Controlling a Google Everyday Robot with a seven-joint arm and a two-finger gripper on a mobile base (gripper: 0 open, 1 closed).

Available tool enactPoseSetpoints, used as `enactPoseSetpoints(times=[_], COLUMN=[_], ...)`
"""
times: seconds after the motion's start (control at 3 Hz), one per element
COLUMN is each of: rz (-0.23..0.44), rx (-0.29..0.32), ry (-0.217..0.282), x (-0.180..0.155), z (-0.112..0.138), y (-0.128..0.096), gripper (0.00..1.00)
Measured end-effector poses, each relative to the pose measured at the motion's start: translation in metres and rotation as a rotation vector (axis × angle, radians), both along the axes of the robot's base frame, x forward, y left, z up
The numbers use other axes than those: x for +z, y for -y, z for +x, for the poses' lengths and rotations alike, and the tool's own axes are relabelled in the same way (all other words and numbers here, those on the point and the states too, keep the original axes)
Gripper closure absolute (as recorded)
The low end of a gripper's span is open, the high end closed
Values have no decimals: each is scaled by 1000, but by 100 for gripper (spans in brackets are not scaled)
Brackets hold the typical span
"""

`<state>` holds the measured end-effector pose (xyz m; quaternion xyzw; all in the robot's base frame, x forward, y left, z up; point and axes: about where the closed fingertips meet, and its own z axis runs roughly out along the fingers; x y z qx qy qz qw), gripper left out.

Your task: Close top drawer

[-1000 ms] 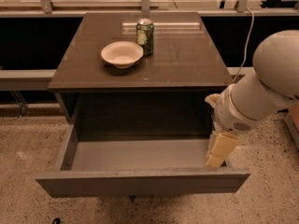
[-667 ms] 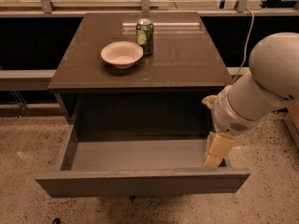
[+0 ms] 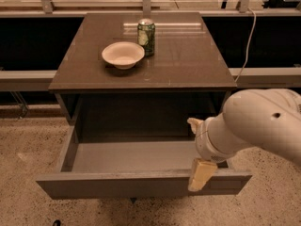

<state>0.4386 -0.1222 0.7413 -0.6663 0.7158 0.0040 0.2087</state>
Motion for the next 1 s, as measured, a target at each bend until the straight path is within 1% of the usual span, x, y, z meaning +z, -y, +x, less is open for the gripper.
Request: enactPoseSetpoints(times=[0.33,0.67,1.0], rz=[-14,-34,-43], rx=[40,79,80], ry=[31,17,9], x=[-42,-78,-85], z=[10,20,24], y=[-22,-44,-50], gripper=[0,11,34])
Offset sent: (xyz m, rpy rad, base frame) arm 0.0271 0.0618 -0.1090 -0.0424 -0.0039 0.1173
